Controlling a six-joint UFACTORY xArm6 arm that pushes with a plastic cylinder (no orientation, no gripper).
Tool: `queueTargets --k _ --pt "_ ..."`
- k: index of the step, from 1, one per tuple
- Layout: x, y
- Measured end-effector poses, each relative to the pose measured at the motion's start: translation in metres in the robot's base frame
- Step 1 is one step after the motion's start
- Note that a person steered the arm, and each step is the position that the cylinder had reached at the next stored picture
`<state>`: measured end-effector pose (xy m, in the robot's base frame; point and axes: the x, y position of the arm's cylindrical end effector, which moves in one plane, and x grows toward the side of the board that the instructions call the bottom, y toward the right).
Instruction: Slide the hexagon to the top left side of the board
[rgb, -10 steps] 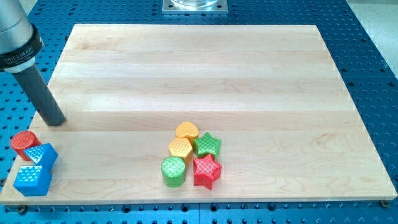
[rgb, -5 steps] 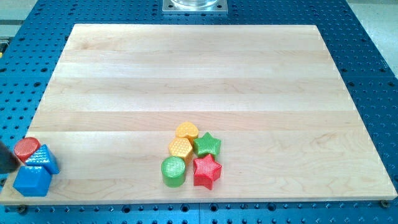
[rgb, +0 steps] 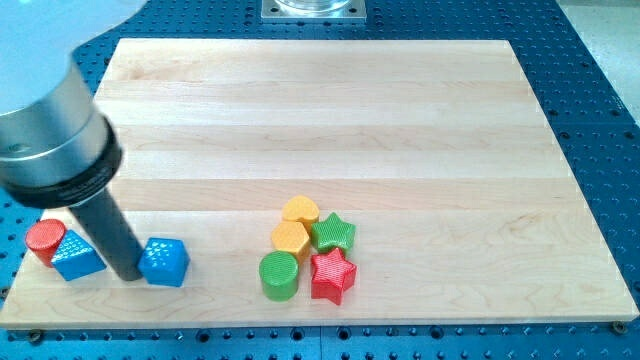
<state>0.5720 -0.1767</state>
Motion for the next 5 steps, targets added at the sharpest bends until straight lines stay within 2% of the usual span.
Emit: queueTargets --k 1,2,3,4,5 --pt "0.032 0.001" --pt "0.046 0.003" --pt "0.011 0.048" --pt "0.004 0.048" --pt "0.021 0.086"
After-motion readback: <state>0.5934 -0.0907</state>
